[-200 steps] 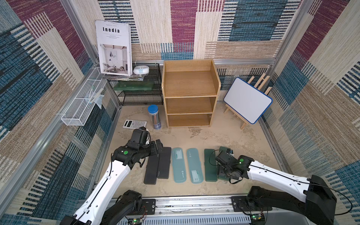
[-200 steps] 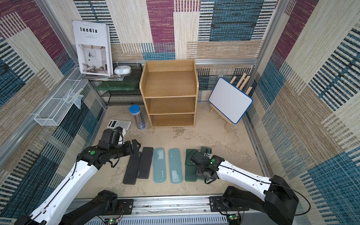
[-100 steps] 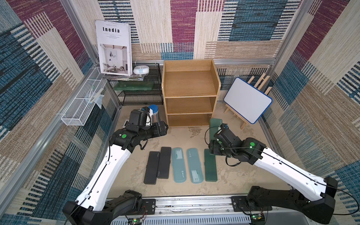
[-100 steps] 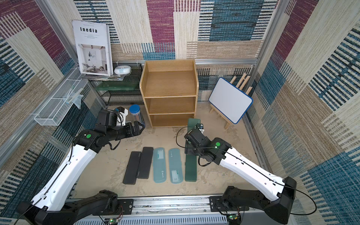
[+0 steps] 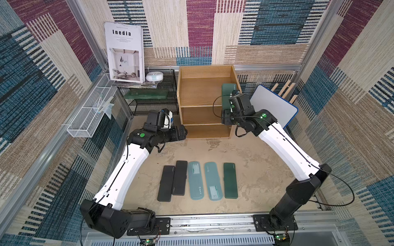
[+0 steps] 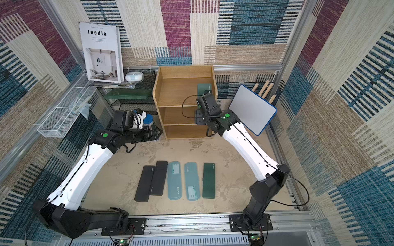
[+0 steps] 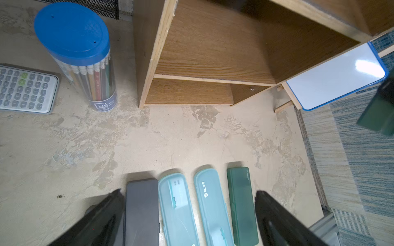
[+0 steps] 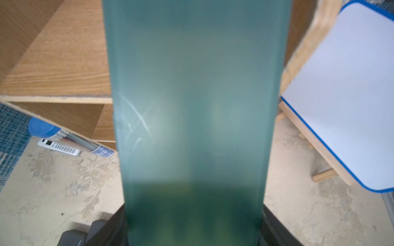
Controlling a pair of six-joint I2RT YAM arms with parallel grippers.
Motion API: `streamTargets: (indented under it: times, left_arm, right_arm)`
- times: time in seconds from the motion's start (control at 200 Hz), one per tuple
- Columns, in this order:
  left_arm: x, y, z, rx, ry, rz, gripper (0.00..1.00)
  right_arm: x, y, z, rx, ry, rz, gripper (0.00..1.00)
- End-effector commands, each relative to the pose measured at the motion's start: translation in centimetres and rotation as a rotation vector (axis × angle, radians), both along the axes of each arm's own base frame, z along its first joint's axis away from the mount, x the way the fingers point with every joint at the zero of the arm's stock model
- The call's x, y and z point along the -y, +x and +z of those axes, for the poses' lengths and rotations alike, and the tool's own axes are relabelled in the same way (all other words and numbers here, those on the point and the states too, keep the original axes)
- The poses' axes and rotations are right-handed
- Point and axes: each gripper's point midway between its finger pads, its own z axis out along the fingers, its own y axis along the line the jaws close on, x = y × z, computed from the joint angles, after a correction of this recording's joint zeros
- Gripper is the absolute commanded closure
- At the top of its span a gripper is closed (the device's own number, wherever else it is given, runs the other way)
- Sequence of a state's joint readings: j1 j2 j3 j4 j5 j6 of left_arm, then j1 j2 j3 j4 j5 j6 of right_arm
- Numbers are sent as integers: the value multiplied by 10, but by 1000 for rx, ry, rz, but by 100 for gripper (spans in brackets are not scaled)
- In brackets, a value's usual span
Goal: Place the pencil cases on the shelf according to color
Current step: Place the pencil case on the shelf.
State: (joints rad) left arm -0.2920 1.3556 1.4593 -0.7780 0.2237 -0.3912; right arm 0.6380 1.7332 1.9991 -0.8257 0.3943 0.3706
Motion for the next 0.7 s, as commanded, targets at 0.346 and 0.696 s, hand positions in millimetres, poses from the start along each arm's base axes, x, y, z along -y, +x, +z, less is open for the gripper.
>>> streamTargets:
  times: [0.346,0.696]
  left_arm:
    - [8,4,-26,-22,27,-82,0]
    - [11,4,-42,-26,17,-90,1]
  right_arm:
    - [-11,87,33,176,-79,-11,36]
    - [-7,115,24,212,-72,-37,33]
